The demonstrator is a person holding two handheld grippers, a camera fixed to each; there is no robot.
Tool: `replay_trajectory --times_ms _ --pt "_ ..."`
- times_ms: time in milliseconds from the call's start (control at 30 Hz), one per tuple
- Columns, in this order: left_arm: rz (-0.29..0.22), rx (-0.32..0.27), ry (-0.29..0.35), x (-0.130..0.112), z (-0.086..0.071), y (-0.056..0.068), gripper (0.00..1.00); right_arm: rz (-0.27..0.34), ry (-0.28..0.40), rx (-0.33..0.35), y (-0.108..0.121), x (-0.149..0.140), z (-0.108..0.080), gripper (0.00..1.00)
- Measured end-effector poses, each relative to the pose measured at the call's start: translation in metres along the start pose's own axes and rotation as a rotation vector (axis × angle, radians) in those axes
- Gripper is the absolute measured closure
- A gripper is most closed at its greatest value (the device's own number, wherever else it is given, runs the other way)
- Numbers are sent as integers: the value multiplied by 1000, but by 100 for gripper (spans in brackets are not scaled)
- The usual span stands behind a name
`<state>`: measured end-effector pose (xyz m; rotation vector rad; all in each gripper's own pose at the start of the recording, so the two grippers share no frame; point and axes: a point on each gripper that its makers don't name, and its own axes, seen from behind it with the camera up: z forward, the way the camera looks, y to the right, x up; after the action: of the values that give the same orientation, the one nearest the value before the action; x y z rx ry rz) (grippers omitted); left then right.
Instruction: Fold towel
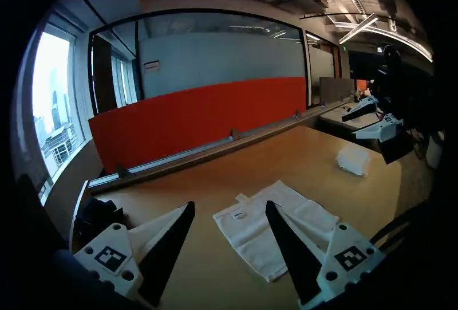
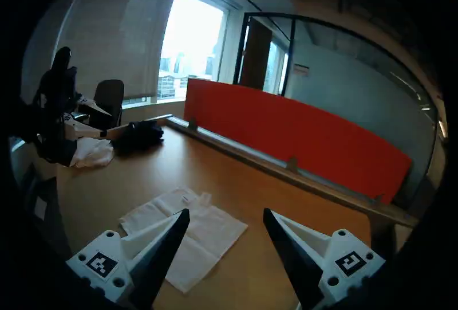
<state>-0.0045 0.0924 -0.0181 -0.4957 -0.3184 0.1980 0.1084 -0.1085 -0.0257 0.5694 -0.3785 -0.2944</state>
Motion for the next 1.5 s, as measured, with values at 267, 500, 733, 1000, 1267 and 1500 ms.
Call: replay_trajectory --times_ms 267,500,733,1000,1267,1500 --pt "16 -24 -34 -16 5 6 8 -15 -38 35 -6 -12 6 0" --pt "1 -59 -46 -31 15 21 8 -9 -71 62 -14 -29 14 0" --pt "18 -76 -74 -52 23 31 8 -8 -103 77 -22 -52 21 0" --pt "25 -94 -104 -74 31 41 8 7 -127 94 -30 -76 27 0" --pt "20 -118 -146 -102 39 53 8 13 -154 113 -43 -104 35 0" --pt "26 -136 -188 -131 46 65 8 6 -190 132 -55 -132 43 0"
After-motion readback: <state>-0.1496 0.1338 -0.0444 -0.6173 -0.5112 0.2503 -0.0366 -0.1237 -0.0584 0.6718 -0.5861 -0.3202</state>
